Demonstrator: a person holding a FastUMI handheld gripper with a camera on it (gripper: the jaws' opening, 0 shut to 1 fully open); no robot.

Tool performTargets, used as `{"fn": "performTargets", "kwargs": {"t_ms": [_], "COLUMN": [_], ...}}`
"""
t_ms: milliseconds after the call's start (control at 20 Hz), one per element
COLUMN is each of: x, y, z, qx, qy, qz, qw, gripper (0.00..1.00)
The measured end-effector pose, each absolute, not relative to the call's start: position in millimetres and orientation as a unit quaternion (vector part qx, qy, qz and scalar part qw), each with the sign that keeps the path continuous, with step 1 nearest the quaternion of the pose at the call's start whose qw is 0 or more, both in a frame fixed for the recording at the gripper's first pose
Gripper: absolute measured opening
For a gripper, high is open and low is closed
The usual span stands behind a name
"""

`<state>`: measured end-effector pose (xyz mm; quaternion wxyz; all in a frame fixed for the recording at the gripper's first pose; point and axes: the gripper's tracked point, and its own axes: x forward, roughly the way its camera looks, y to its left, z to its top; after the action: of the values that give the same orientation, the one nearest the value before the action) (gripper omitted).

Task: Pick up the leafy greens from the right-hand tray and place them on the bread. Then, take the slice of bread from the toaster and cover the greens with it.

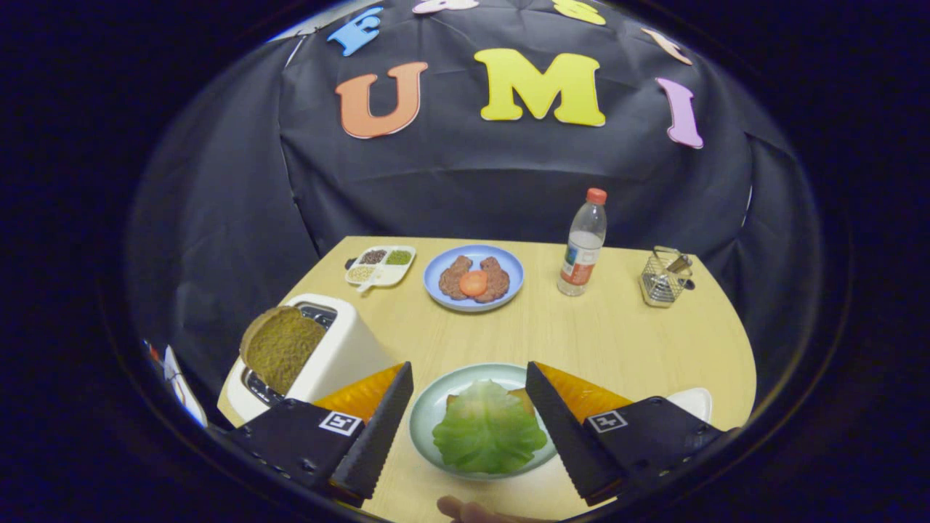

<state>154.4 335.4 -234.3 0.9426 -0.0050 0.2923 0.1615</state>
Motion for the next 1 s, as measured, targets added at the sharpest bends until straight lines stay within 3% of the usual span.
{"fn": "performTargets", "kwargs": {"t_ms": [500, 1000], "x": [113.3, 120.3], "y": [439.9, 504.5], "z": [-185.8, -212.6], "qx": [0.01, -0.027], "qy": [0.274, 0.315], "qz": [0.222, 0.149], "qw": [0.936, 0.937], "gripper": [0.97, 0.96]}}
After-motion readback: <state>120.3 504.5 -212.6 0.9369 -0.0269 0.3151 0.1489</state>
